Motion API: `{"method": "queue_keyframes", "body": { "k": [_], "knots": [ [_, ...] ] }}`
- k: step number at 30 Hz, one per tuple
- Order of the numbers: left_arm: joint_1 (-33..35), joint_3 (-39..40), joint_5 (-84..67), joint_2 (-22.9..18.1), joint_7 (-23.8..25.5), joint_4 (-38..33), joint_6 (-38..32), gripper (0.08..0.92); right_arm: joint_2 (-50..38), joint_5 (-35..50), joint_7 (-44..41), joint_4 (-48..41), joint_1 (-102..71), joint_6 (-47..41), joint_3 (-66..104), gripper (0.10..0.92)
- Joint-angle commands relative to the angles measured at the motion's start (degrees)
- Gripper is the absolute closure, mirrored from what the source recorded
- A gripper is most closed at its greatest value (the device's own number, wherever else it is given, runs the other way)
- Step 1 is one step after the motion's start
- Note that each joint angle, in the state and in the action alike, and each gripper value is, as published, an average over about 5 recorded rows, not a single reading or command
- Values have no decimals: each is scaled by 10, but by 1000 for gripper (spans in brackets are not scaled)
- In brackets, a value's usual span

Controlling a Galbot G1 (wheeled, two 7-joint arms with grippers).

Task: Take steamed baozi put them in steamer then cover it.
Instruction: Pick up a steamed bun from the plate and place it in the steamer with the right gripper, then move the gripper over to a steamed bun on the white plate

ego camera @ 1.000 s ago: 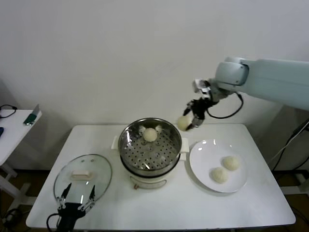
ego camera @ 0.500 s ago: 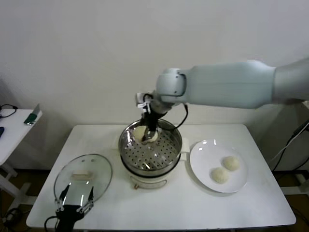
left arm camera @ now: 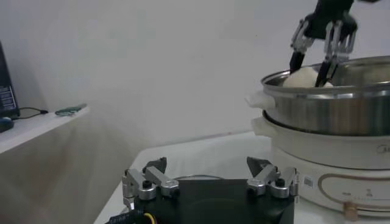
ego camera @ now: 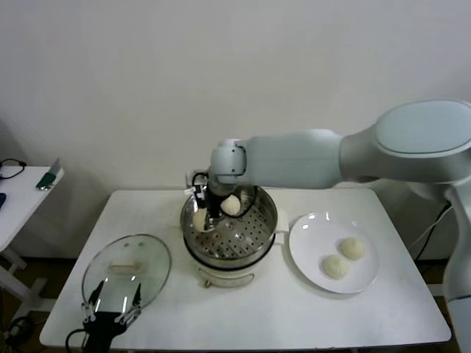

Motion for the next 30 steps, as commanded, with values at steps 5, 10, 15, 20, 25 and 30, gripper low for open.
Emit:
{"method": "queue_keyframes", "body": {
  "k": [5,10,15,20,25,30],
  "knots": [
    [-3,0,0,1,0,1,2,177,30,-37,13,-57,-45,0,2,371],
    [-2,-1,0,2,0,0,2,177,16,-50,-8,-40,-22,17,-2,314],
    [-1,-3,-1,3,1,-4,3,177,-36,-84,-69,-3,47,70,-12,221],
    [-3,-1,-1,3,3,-5,5,177,-163,-97,-147,63,138,114,-46,203],
    [-13,1,-2,4,4,0,9,177,-311,-121,-198,140,228,133,-123,202],
    [-26,2,-4,2,7,1,15,177,-430,-188,-197,199,241,137,-192,203]
  ]
}}
